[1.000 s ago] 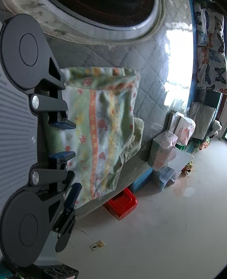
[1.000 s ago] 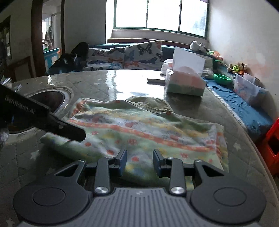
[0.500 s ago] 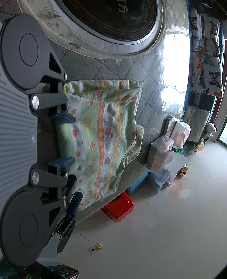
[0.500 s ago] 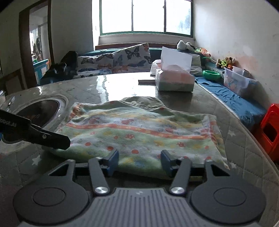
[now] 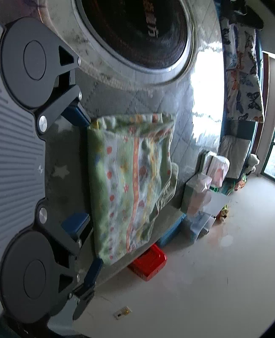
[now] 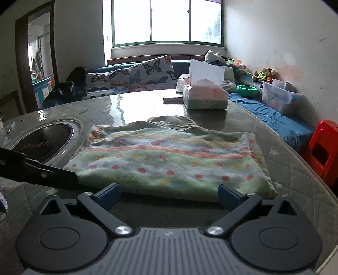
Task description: Fold clothes
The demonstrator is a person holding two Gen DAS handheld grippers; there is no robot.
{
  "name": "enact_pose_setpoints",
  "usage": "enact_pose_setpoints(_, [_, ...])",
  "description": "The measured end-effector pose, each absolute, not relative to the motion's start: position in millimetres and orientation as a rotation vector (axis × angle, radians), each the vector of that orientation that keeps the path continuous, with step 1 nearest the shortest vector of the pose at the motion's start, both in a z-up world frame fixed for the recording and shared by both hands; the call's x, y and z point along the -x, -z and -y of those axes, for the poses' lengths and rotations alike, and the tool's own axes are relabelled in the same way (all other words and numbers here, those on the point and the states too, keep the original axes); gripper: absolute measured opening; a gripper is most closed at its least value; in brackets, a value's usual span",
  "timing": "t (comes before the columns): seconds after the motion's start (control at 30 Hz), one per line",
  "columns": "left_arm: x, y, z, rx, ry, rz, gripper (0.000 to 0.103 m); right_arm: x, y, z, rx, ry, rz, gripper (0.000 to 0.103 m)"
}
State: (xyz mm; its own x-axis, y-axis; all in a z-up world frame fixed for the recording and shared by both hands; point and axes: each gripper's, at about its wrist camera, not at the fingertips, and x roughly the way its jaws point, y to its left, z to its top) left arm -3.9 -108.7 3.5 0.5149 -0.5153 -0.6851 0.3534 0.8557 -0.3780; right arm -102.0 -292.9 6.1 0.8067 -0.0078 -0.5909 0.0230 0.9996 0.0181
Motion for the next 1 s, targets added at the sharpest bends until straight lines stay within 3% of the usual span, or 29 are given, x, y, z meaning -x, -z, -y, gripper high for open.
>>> enact_pose_setpoints(0.27, [15.9, -3.6, 100.5, 0.170, 0.500, -0.887, 0.103, 109.2, -1.8, 290.6, -0.074, 0.060, -0.660, 0.103])
enact_pose_setpoints(1.0, [41.4, 2.8, 86.9, 0.187, 0.441, -0.903, 0.103, 127.1, 0.1, 281.4, -0.118, 0.108, -0.665, 0.103])
